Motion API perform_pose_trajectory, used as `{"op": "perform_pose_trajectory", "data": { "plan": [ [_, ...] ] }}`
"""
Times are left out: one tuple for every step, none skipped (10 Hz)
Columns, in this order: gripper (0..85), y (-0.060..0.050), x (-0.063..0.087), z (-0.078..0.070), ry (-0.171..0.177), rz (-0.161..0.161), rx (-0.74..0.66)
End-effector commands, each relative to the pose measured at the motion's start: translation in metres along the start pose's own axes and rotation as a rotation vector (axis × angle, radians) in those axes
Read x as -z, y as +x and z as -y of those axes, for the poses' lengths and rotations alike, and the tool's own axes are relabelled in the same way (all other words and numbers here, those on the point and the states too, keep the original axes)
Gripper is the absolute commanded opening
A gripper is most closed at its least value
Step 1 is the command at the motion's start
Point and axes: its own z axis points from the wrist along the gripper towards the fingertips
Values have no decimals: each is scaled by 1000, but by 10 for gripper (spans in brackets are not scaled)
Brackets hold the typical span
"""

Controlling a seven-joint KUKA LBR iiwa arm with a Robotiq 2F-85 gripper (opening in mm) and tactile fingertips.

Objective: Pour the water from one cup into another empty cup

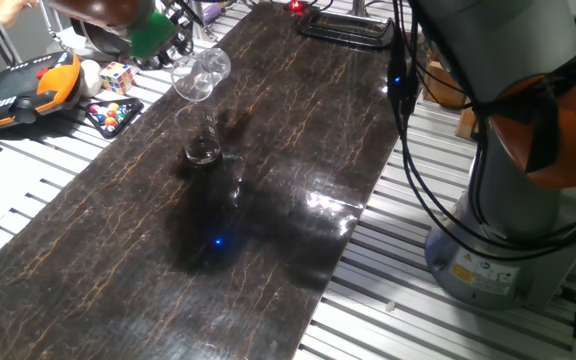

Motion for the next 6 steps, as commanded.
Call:
{"op": "perform_pose_trajectory", "data": {
  "plan": [
    [7, 0, 0, 1, 10, 9, -3],
    [7, 0, 1, 1, 17, 21, -5],
    [7, 0, 2, 2, 27, 30, 0],
    [7, 1, 3, 1, 35, 38, 7],
    [7, 1, 3, 1, 42, 44, 13],
    [7, 1, 4, 1, 48, 47, 18]
  ]
}}
